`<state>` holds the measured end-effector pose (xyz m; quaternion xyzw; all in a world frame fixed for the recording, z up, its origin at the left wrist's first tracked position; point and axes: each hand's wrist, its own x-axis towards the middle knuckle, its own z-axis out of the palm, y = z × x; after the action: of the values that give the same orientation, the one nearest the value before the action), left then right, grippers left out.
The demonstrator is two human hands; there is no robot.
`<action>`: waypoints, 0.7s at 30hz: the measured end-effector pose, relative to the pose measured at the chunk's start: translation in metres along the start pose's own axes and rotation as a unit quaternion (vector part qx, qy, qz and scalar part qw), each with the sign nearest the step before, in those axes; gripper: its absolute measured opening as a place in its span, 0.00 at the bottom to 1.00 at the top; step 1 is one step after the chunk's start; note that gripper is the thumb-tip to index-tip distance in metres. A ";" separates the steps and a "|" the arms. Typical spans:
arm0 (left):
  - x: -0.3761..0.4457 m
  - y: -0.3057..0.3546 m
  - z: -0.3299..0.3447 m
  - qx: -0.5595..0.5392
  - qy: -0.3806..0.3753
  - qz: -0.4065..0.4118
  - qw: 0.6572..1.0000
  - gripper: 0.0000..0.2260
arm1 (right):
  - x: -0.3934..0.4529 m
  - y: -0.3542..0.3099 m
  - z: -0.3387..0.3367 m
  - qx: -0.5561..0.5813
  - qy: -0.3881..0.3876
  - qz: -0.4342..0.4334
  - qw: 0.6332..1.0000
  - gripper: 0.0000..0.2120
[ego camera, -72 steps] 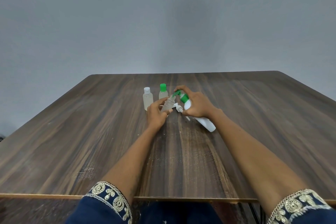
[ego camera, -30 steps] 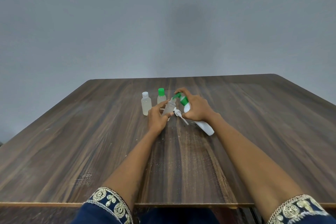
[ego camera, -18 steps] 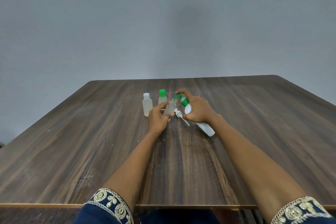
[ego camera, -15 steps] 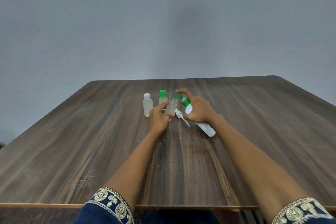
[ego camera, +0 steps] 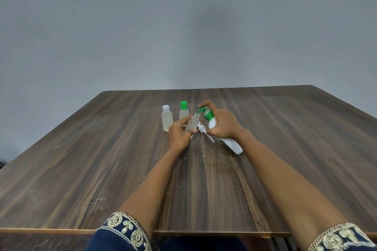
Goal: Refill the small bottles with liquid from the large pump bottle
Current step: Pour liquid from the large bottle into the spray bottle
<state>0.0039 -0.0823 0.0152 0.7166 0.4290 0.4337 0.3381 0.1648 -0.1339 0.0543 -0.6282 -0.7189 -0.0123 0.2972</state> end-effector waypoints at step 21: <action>-0.003 0.003 0.001 -0.002 -0.005 0.007 1.000 0.21 | 0.001 0.002 -0.001 0.012 0.001 0.011 1.000 0.29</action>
<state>0.0045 -0.0861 0.0162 0.7210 0.4216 0.4333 0.3386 0.1667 -0.1332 0.0546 -0.6322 -0.7120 -0.0005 0.3056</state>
